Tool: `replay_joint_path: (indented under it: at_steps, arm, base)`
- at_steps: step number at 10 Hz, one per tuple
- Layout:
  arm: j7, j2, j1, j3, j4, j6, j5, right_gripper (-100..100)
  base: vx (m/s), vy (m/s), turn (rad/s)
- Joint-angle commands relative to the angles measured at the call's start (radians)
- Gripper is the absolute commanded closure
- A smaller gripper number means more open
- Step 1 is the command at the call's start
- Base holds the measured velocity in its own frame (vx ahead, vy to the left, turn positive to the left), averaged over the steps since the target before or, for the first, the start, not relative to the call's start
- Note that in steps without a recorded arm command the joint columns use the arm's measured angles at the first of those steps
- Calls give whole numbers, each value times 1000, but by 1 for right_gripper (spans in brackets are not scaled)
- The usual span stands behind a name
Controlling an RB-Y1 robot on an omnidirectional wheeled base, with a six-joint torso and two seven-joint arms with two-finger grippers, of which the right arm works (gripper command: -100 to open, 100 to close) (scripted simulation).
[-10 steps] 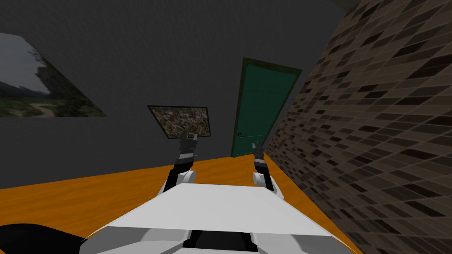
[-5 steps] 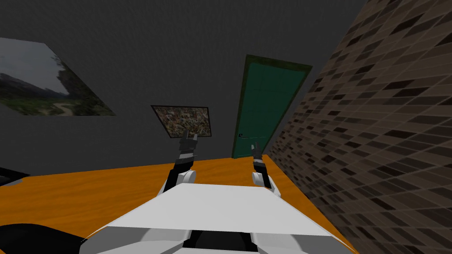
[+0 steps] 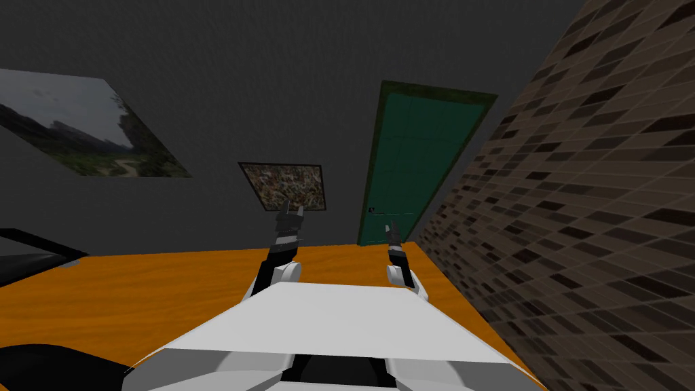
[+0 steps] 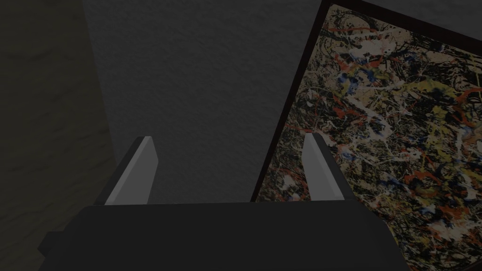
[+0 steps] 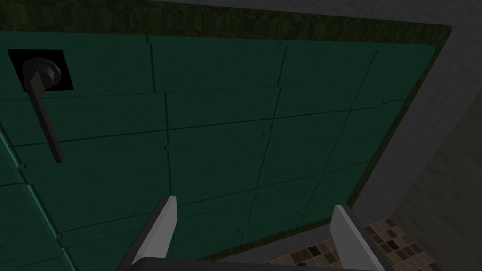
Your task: Pull the door open
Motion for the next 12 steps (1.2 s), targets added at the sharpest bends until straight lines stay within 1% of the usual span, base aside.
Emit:
replay_joint_path:
  at_steps: [1,2,3,4,5,7,8,10,11,12]
  arm:
    - [-1,-1,-9,-2,38,-6,-1,-100]
    - [0,-4,-25,-5,68,-11,-2,-100]
    - [0,-4,-25,-5,83,-11,-2,-100]
    - [0,-6,-41,-8,115,-17,-4,-100]
    - [0,-6,-41,-8,126,-17,-4,-100]
    - [0,-10,-73,-14,196,-28,-6,-100]
    - [0,-10,-73,-14,214,-28,-6,-100]
    - [1,-14,-104,-19,288,-38,-9,-100]
    - [1,-14,-104,-19,298,-38,-9,-100]
    - [1,-16,-119,-22,329,-44,-10,-100]
  base:
    - [34,-47,62]
    - [46,-53,104]
    - [35,-52,51]
    - [38,-53,86]
    - [34,-48,61]
    - [38,-71,128]
    - [47,-66,53]
    - [53,-71,122]
    - [34,-56,56]
    - [36,-52,86]
